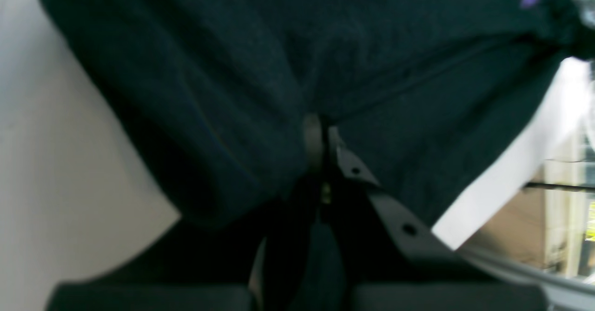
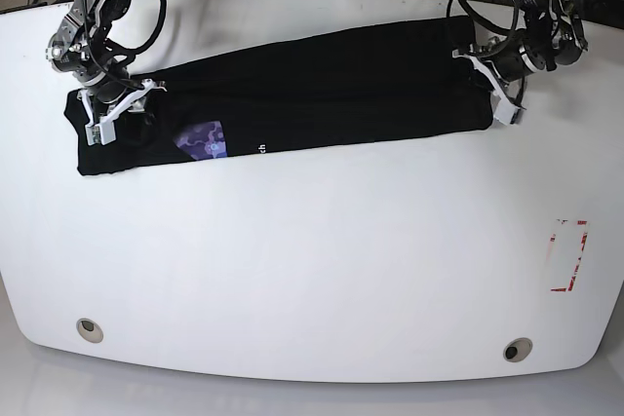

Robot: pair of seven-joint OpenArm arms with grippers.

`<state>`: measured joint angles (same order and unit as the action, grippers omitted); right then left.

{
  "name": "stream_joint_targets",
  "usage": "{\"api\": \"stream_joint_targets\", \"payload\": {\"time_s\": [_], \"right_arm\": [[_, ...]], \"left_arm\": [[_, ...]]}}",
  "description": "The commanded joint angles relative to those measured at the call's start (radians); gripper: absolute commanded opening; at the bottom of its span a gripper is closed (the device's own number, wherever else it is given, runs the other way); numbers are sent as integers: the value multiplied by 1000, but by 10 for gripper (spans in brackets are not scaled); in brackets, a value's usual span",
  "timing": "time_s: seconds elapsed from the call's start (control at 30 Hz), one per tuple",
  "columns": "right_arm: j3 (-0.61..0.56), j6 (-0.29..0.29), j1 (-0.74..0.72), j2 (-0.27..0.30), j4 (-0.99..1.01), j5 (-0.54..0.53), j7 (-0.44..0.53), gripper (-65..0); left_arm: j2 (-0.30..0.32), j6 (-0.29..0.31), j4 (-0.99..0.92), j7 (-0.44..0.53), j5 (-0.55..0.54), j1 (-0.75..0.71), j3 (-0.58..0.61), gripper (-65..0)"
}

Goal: Layout the t-shirt on the table in an organized manner, then fold the t-shirt properly
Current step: 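Hold the strip end with the left gripper and tug it taut, then lift the strip end with the left gripper toward the right gripper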

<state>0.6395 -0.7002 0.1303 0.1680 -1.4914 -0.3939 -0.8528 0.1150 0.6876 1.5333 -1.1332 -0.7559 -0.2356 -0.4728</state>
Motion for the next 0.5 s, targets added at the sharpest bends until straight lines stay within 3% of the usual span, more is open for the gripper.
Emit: {"api": "stream_joint_targets", "payload": {"time_s": [0.0, 0.47], "right_arm": [[-2, 2, 7, 3, 1, 33, -58, -403], [-2, 2, 7, 2, 1, 33, -58, -403]], "left_arm": [[13, -26, 82, -14, 28, -17, -4, -644], [28, -42, 390, -17, 151, -44, 158, -644]]}}
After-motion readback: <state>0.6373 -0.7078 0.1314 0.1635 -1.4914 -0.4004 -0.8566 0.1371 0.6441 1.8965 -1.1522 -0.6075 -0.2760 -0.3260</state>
